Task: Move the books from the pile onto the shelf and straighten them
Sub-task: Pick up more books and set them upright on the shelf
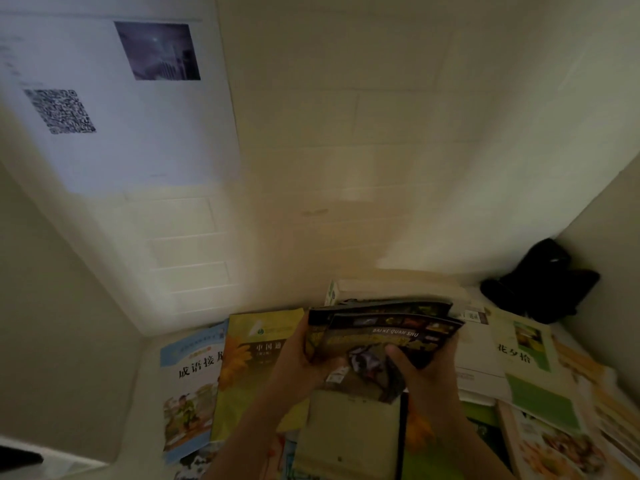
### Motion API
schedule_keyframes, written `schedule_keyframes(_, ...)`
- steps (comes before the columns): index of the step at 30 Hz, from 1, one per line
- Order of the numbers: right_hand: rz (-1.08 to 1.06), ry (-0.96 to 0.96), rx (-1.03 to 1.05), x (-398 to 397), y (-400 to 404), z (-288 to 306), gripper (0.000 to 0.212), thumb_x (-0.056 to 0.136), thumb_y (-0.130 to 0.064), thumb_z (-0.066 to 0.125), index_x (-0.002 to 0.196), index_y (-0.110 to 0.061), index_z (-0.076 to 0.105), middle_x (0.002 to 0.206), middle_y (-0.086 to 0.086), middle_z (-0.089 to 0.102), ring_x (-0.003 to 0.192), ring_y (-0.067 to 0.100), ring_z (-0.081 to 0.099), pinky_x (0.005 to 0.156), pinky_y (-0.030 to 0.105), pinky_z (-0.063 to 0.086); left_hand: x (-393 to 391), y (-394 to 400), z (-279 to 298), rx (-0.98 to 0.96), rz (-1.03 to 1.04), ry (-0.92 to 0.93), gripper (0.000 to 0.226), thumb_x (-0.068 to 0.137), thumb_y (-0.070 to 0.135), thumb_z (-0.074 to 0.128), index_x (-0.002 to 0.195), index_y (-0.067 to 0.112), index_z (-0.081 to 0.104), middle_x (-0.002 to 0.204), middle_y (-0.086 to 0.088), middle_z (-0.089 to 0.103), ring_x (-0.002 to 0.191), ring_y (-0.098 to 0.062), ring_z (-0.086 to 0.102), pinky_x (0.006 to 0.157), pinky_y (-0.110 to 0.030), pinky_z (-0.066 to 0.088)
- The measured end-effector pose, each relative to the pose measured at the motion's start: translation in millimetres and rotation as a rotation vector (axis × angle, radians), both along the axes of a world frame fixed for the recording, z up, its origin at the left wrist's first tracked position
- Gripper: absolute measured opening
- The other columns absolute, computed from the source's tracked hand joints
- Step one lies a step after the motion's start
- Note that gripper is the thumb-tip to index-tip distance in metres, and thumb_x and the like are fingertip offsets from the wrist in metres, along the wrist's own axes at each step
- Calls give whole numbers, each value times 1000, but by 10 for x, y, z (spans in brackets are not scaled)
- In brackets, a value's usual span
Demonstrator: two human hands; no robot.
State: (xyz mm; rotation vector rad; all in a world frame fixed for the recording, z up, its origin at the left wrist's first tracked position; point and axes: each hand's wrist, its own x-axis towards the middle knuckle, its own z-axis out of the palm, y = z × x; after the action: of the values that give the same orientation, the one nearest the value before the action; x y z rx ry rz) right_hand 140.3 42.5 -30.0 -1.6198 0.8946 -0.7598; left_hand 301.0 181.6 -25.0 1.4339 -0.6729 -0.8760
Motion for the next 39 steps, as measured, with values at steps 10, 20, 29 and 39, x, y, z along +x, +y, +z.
schedule_keyframes(10, 47, -6, 24, -49, 93, -231, 77, 68, -20, 81, 133, -24, 38, 116, -12, 61, 110, 3, 59, 83, 18, 55, 22, -71, -276, 41, -39, -50, 63, 65, 9, 86, 119, 24, 58, 112, 9, 70, 108, -18, 65, 86, -35, 57)
schedule_keyframes(20, 106, -8, 41, -57, 1, -196, 84, 66, -1, 83, 133, -25, 39, 119, -11, 63, 108, 1, 62, 85, 25, 55, 102, -280, -208, -150, 105, -2, 97, 60, -9, 84, 139, 12, 31, 129, -12, 55, 111, -20, 63, 82, -34, 58)
schedule_keyframes(29, -32, 63, 48, -83, 14, -474, 65, 75, 7, 74, 130, -13, 45, 120, 6, 63, 109, 22, 64, 87, 44, 57, -44, -247, -308, -137, 34, -140, 94, 81, 3, 71, 136, 57, 17, 139, 13, 47, 117, -7, 59, 91, -27, 53)
schedule_keyframes(39, 24, 202, 36, -129, -1, -627, 48, 80, -23, 76, 122, -27, 53, 114, -5, 67, 107, 16, 64, 86, 39, 57, 2, -220, -507, -38, 12, -141, 87, 80, 12, 76, 144, 38, 23, 137, 0, 53, 119, -17, 59, 91, -30, 53)
